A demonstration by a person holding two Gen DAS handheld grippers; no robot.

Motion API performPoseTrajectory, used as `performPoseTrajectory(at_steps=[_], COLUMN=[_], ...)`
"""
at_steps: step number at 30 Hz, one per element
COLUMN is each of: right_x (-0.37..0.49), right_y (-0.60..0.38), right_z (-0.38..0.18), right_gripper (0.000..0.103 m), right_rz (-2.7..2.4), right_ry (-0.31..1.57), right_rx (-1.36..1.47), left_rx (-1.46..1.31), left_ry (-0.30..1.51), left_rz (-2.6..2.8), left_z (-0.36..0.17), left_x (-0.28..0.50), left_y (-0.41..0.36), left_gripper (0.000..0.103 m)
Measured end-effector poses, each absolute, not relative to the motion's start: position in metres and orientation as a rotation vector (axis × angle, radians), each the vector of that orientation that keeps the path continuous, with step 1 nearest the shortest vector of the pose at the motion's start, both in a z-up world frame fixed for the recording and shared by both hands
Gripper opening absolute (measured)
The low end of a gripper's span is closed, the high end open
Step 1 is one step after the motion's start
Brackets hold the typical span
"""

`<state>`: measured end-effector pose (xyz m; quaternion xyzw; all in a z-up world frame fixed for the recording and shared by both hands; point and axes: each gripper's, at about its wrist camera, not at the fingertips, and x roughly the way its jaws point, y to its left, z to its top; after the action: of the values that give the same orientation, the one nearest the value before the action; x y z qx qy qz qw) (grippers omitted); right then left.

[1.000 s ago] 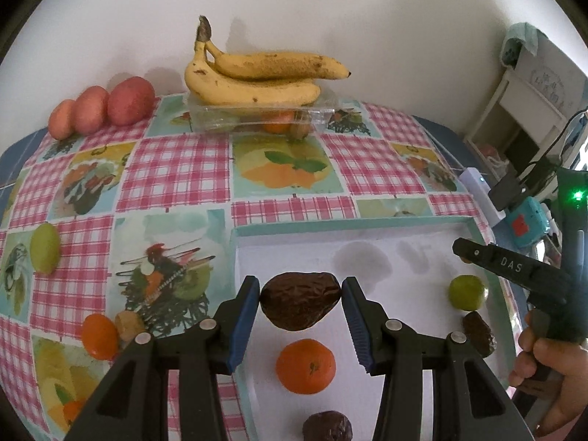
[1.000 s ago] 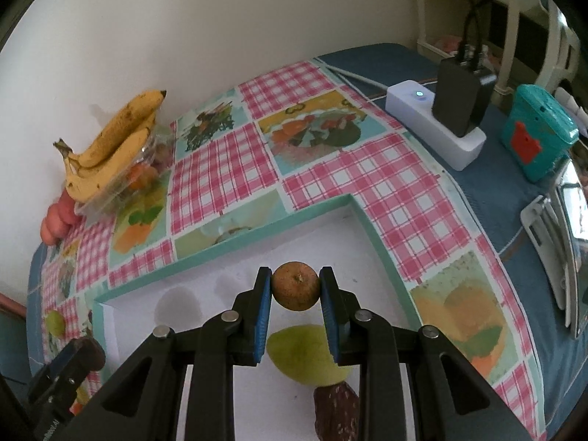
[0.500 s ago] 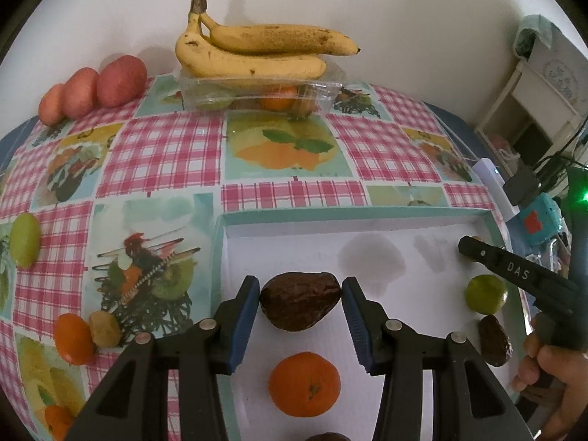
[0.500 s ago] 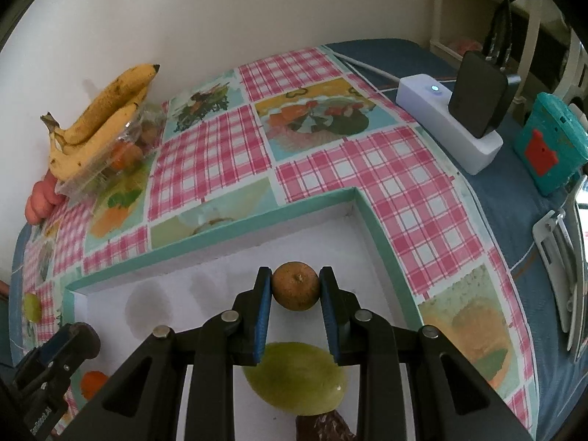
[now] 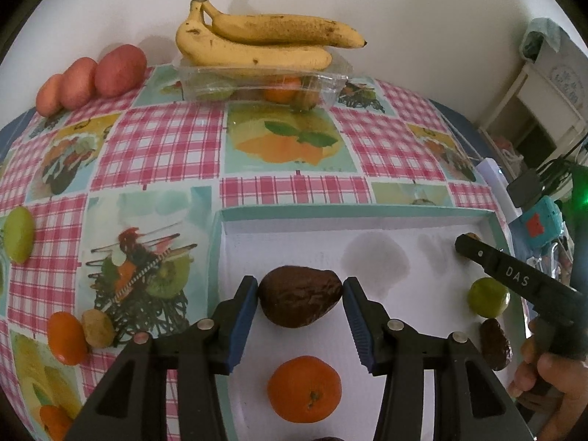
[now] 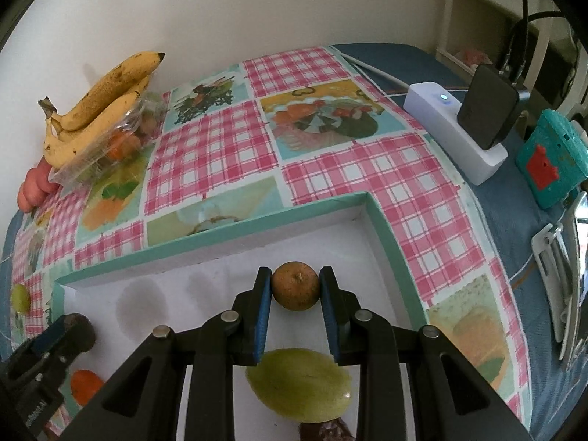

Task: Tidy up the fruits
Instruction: 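Carry the kiwi and date into the white tray and open both tools, then move both open tools back toward the fruits beside the tray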

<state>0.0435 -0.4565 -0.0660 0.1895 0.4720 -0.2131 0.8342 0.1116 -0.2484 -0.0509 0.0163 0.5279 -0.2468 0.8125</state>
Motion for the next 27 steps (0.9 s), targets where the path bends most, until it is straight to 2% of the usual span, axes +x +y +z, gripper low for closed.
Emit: performPoseTrajectory(at_steps=[2, 9, 11, 13, 15, 18, 22, 23, 24, 27], right_x=[0.046, 0.051, 0.052, 0.052, 0.052, 0.052, 0.053, 0.054, 0.053, 0.052], right_y=[-0.453, -0.443, -0.44, -0.438, -0.436, -0.435, -0.433, -0.432, -0.432, -0.433], right_z=[-0.065, -0.051, -0.046, -0.04, -0.036, -0.029, -0.022, -0.022, -0.021, -0.02], right_gripper=[0.029, 0.051, 0.052, 0.054, 0.06, 0.069, 0.072, 0.079, 0.082, 0.082], right_rz=[-0.446, -0.436, -0.432, -0.43, -0.432, -0.436, -0.441, -0.442, -0.443, -0.442], right_ry=[1.008, 0.993, 0.988, 0.984, 0.98, 0.973, 0.97, 0.97, 0.969, 0.963], right_rx=[0.386, 0.347, 0.334, 0.326, 0.319, 0.303, 0.284, 0.279, 0.279, 0.285], left_rx=[0.036, 0.032, 0.042, 0.047, 0.05, 0.055, 0.058, 0.053, 0.05, 0.064], left_ry=[1.123, 1.1, 1.096, 1.093, 1.092, 1.079, 1.069, 1.064, 1.059, 1.055], left_rz=[-0.525, -0.548, -0.55, -0.55, -0.553, -0.534, -0.506, -0.502, -0.494, -0.457], left_z=[-0.05, -0.033, -0.027, -0.021, -0.017, -0.01, -0.003, 0.0, 0.002, 0.005], left_x=[0.111, 0.108, 0.107, 0.106, 0.105, 0.104, 0.104, 0.104, 0.105, 0.106], left_y=[-0.249, -0.251, -0.252, -0.253, -0.253, -0.251, -0.247, -0.246, -0.244, -0.239], left_gripper=[0.058, 0.07, 0.075, 0.084, 0.089, 0.103, 0.103, 0.103, 0.103, 0.103])
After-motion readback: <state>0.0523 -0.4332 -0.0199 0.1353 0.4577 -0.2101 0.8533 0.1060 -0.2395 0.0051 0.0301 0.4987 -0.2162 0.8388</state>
